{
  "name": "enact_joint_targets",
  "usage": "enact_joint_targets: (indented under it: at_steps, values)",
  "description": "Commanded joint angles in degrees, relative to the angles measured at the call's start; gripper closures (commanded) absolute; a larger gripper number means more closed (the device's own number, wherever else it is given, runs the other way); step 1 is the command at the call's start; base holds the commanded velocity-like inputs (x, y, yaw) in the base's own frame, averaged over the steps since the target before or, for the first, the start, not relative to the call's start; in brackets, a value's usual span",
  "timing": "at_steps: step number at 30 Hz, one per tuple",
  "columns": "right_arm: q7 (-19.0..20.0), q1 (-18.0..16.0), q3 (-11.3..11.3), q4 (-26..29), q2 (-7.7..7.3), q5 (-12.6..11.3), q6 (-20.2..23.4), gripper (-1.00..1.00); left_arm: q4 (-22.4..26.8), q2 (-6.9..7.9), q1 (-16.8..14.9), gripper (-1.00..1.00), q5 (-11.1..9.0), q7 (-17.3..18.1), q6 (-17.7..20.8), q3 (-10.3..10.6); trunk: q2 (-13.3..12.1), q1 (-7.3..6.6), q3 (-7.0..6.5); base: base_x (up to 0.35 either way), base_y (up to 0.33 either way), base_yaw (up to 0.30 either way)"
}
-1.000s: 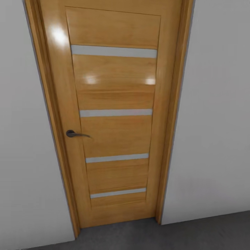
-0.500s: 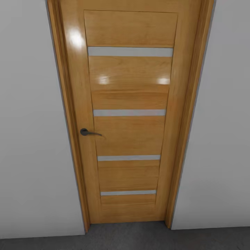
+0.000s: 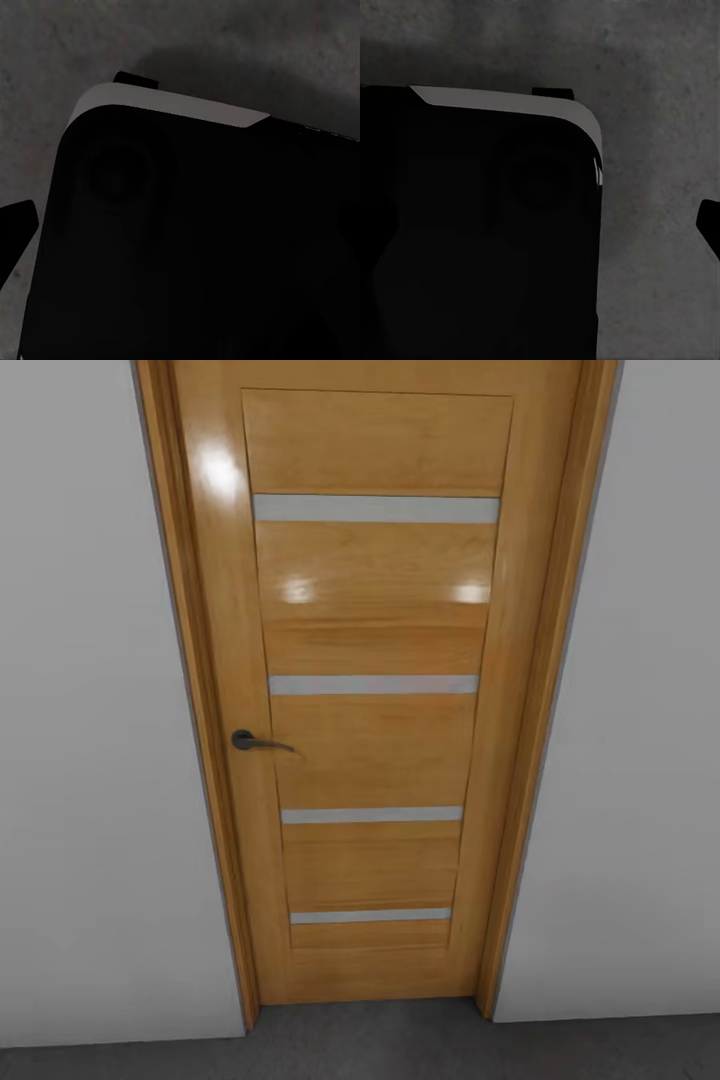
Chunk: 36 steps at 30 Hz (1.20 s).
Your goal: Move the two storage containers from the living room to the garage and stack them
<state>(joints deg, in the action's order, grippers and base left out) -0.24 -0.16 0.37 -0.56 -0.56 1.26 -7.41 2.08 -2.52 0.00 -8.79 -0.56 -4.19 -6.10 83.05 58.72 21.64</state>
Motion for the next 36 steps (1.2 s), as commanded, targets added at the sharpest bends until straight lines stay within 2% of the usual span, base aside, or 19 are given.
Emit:
enact_joint_targets:
  at_steps: [1,17,27,36]
  values:
    - [0.0,0.0,0.0,-0.1,-0.02,0.2,-0.2,-1.0,0.0,-0.03,0.0,-1.0,-0.1,-0.1,-0.1,-0.4,0.0,0.01,0.04,0.064,0.0,0.0]
    - [0.0,0.0,0.2,-0.1,0.09,0.5,-0.2,-1.0,0.0,-0.03,0.0,-1.0,-0.1,-0.1,-0.1,-0.5,0.0,0.01,0.04,0.156,-0.098,0.0]
    - [0.0,0.0,0.0,-0.1,-0.04,0.4,-0.2,-1.0,0.0,-0.03,0.0,-1.0,-0.1,-0.1,-0.1,-0.5,0.0,0.01,0.04,0.008,-0.005,0.14]
    - [0.1,0.0,0.1,0.0,-0.13,0.5,-0.1,-1.0,0.0,-0.03,0.0,-1.0,-0.1,-0.1,-0.1,-0.5,0.0,0.01,0.04,0.0,0.0,0.03]
